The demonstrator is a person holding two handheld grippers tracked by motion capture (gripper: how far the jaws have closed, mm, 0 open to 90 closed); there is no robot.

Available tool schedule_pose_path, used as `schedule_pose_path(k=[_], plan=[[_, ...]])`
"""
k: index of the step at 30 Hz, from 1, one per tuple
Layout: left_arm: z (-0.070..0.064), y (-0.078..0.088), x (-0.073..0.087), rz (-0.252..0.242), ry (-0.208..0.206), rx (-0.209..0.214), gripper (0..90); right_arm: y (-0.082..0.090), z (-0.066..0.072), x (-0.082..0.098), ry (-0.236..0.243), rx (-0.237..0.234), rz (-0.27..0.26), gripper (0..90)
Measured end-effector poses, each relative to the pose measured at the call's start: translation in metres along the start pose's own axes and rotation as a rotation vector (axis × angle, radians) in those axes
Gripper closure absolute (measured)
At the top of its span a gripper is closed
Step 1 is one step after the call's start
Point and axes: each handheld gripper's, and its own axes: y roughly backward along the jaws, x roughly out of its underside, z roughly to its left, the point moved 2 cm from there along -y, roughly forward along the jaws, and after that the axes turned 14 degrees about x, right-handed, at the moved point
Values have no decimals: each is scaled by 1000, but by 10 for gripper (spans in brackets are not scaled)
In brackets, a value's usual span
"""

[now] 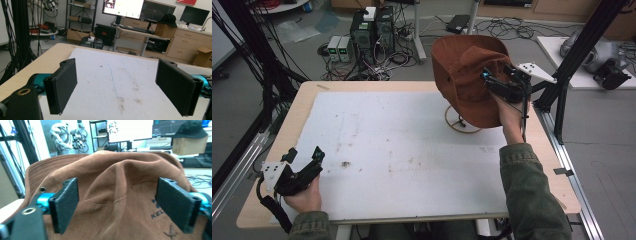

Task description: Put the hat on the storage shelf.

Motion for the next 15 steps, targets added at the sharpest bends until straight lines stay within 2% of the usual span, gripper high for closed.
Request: schedule_pose_path(k=[1, 6, 7, 8, 15], plan=[[0, 0, 0, -1, 0, -1, 177, 3, -2, -2, 3, 21, -5, 112], [0, 0, 0, -3, -2, -1, 177, 11, -7, -7, -8, 39, -25, 73], [0, 0, 0, -3, -2, -1, 177, 13, -9, -8, -9, 43, -33, 34], [-1, 0, 0, -4, -1, 0, 177, 16, -11, -9, -18, 63, -34, 30], [-2, 1, -1, -6, -5, 0, 177, 39, -25, -16, 5, 118, -36, 29]])
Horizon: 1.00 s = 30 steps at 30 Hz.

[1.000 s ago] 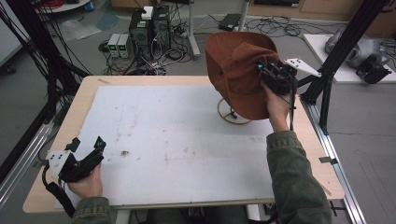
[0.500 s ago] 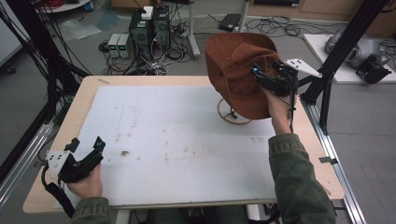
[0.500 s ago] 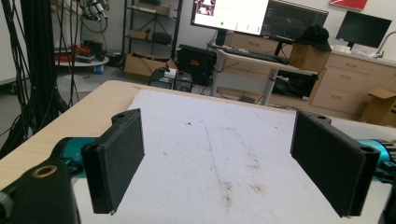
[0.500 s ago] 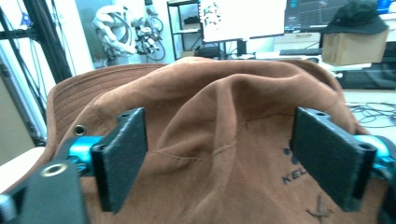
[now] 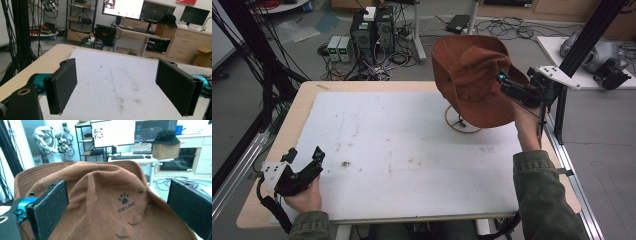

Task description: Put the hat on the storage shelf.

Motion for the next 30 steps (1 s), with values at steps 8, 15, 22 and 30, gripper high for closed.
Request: schedule_pose_path(k=[8, 15, 22, 30], plan=[[0, 1, -1, -6, 3, -1, 177, 32, -16, -1, 52, 64, -46, 29], [0, 2, -1, -13, 6, -2, 177, 66, -29, 18, 57, 84, -52, 29], [0, 2, -2, -17, 11, -4, 177, 86, -27, 54, 76, 73, -19, 29], [2, 2, -2, -18, 12, -9, 177, 100, -26, 95, 66, 87, -15, 30]])
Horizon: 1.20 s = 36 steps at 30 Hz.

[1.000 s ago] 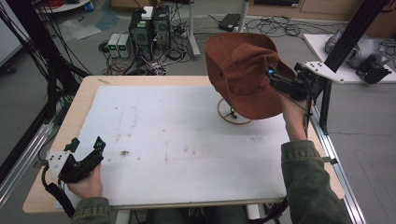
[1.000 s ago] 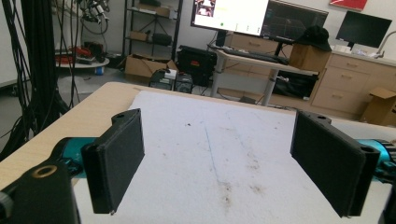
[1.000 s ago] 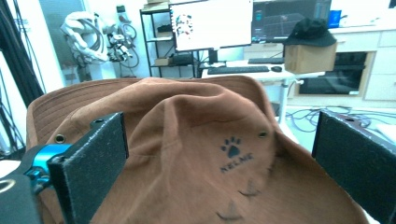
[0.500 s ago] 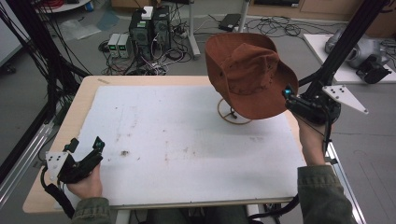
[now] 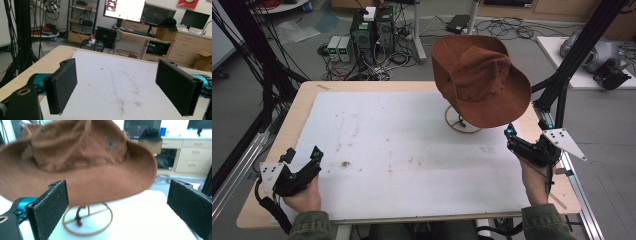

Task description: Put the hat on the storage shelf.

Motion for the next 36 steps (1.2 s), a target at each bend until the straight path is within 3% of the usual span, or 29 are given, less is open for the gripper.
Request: schedule_pose_path(k=[1, 8, 17, 25, 28, 30, 36], plan=[[0, 0, 0, -1, 1, -3, 177, 1, -1, 13, -15, 11, 11, 30], [0, 0, 0, -5, -3, -10, 177, 4, -5, 45, -25, 42, 30, 30], [0, -1, 0, -3, -8, -8, 177, 14, -1, 74, 9, 60, 53, 30], [0, -1, 0, -4, -7, -6, 177, 14, 2, 77, 10, 60, 51, 30], [0, -1, 0, -1, -8, -8, 177, 12, 0, 79, 6, 62, 73, 30], [0, 0, 0, 0, -9, -7, 177, 11, -3, 80, -27, 67, 88, 30], [-1, -1, 0, 0, -12, -3, 177, 11, -7, 81, -34, 80, 91, 30]])
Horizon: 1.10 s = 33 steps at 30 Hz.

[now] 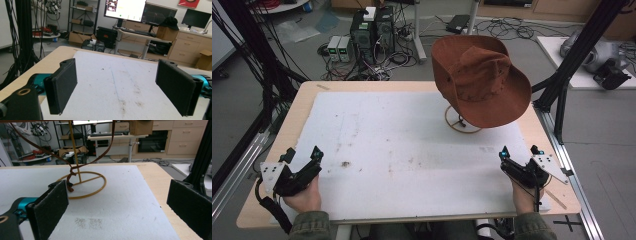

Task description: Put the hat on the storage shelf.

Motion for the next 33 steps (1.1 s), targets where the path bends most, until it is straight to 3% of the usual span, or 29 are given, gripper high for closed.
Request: schedule_pose_path(k=[33], plan=[[3, 1, 0, -8, 28, -1, 177, -1, -2, 4, -11, -11, 43, 31]])
